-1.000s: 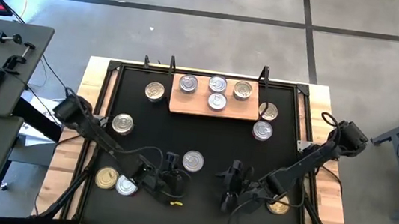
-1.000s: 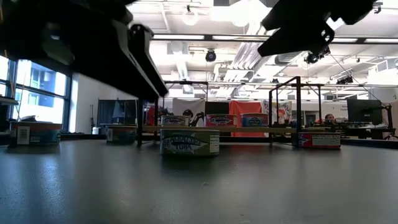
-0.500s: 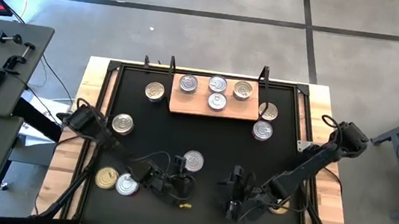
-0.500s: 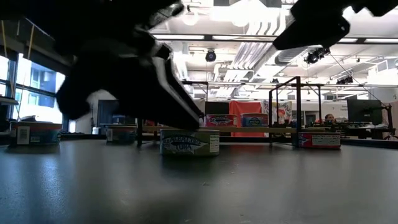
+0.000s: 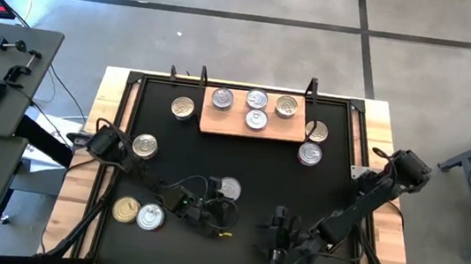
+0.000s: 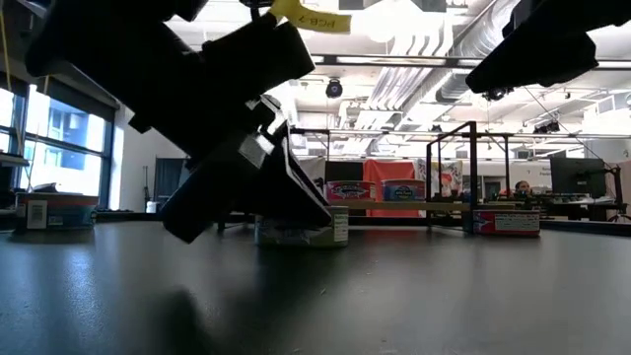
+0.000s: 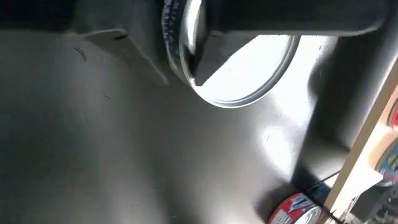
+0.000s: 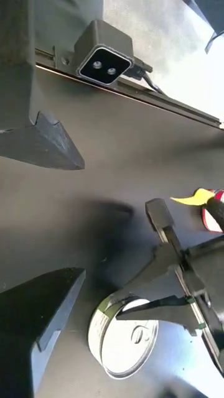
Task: Stack canned seafood by type on shelf
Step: Put the green tuna can on the shelf aligned with the other green tuna can
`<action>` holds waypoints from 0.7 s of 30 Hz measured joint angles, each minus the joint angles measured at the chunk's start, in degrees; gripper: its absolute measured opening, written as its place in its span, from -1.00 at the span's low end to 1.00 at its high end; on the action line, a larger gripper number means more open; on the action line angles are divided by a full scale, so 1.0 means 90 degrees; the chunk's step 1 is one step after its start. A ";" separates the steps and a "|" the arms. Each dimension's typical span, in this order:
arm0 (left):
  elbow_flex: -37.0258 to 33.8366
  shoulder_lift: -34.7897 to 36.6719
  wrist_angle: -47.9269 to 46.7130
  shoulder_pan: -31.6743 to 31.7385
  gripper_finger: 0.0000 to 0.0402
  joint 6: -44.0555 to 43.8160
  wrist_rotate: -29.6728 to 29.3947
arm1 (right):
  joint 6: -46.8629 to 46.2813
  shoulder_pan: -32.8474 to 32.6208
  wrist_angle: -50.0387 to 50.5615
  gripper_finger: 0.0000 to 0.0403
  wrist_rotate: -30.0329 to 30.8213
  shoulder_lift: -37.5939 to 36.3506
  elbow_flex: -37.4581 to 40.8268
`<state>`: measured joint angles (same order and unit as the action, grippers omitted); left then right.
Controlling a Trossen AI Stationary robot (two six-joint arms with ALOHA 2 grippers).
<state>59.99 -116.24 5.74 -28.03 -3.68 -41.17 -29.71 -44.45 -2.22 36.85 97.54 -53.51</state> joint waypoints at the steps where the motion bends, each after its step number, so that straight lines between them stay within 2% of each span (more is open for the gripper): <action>1: 0.0000 0.0004 -0.0002 -0.0002 -0.75 -0.0120 0.0002 | 0.0000 -0.0003 -0.0013 0.29 -0.0006 0.0020 0.0001; 4: 0.0003 0.0023 -0.0003 -0.0014 -0.95 -0.0456 0.0026 | 0.0002 -0.0005 -0.0051 0.29 -0.0062 0.0072 0.0001; 8: 0.0172 0.0011 -0.0395 -0.0141 -0.96 -0.0506 -0.0079 | 0.0011 -0.0016 -0.0057 0.29 -0.0073 0.0070 0.0001; 15: 0.1027 -0.0030 -0.1822 -0.0405 -1.00 -0.0416 -0.0158 | 0.0026 -0.0019 -0.0056 0.29 -0.0073 0.0070 0.0001; 21: 0.1520 -0.0030 -0.2521 -0.0452 -1.00 -0.0417 -0.0463 | 0.0186 -0.0022 -0.0048 0.29 -0.0074 0.0070 0.0001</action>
<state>73.67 -116.51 -16.95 -32.10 -7.43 -45.34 -28.04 -44.64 -2.65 36.18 98.17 -53.49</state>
